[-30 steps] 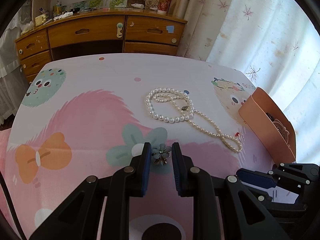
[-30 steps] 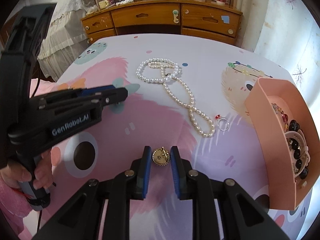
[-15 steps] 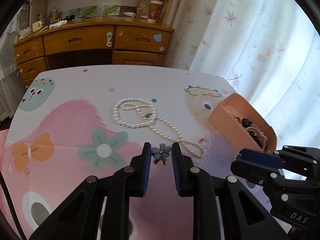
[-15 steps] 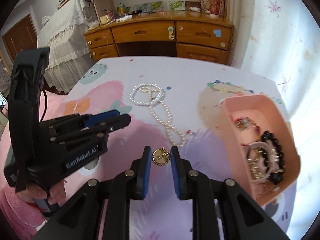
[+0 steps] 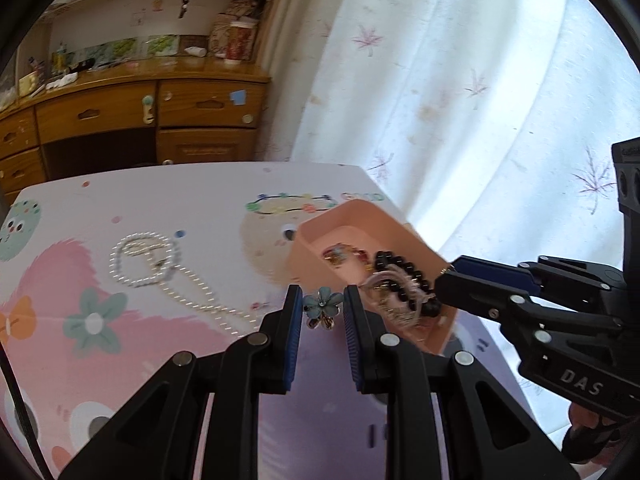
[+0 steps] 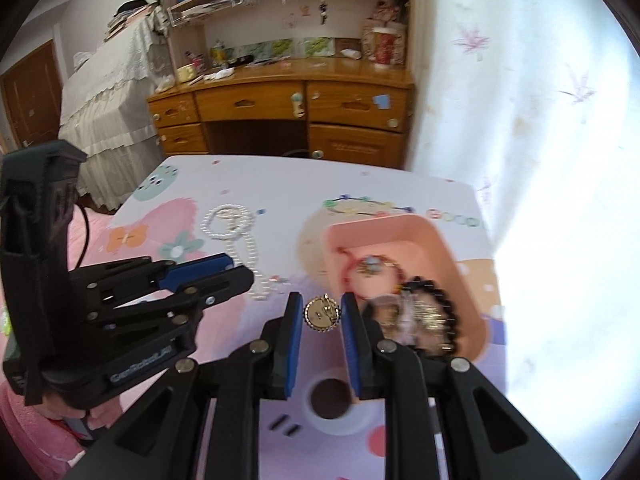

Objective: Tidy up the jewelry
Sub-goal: 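Carry the brooch and gold charm into the pink box and open both tools, then move both tools out of the box toward the pearl strands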

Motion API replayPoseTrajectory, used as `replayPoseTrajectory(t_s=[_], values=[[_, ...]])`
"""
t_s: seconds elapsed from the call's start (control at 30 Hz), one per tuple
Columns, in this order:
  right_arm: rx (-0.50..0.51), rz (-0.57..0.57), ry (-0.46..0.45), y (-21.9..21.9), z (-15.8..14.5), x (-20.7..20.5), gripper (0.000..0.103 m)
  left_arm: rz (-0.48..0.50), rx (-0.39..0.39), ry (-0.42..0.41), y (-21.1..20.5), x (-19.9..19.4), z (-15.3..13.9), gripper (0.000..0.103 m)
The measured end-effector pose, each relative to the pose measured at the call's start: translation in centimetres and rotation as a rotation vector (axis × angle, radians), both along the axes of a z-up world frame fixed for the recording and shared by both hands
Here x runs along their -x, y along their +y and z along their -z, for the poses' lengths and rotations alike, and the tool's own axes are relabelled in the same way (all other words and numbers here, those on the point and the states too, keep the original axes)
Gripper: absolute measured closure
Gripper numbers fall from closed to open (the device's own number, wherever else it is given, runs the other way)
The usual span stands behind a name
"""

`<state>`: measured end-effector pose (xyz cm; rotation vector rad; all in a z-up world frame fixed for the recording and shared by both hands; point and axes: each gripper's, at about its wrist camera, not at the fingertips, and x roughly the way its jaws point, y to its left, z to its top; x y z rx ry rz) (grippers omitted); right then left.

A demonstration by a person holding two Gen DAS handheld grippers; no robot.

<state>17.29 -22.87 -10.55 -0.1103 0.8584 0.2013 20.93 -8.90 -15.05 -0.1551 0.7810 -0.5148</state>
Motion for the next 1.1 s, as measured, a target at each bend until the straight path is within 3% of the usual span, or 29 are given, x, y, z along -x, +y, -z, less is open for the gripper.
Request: replayPoseTrajectory(t_s=[0.4, 0.6, 0.7, 0.73, 0.77, 0.93, 1.1], values=[[0.016, 0.108, -0.035, -6.6, -0.3, -0.7, 0.084, 0.141, 0.025, -0.001, -7.3, 0.7, -1.5, 0.084], [-0.025, 0.154, -0.024, -8.5, 0.3, -1.4, 0.084, 0.174, 0.019, 0.014, -9.4, 0.5, -1.4, 0.084], [-0.092, 0.17, 0.022, -9.4, 1.2, -1.8, 0.08, 0.136, -0.028, 0.041, -9.7, 0.2, -0.7, 0.062], [-0.11, 0.182, 0.042, -9.7, 1.5, -1.9, 0.078, 0.126, -0.037, 0.049, -9.6, 0.1, -0.5, 0.049], [-0.121, 0.197, 0.052, -10.0, 1.7, -2.0, 0.076, 0.117, -0.036, 0.048, -9.4, 0.0, -0.5, 0.045], [-0.133, 0.215, 0.064, -10.2, 2.2, -1.7, 0.076, 0.074, -0.021, 0.065, -7.8, -0.6, -0.3, 0.037], [-0.156, 0.21, 0.072, -9.4, 2.4, -2.0, 0.076, 0.024, -0.062, 0.079, -6.0, -1.4, 0.2, 0.037]])
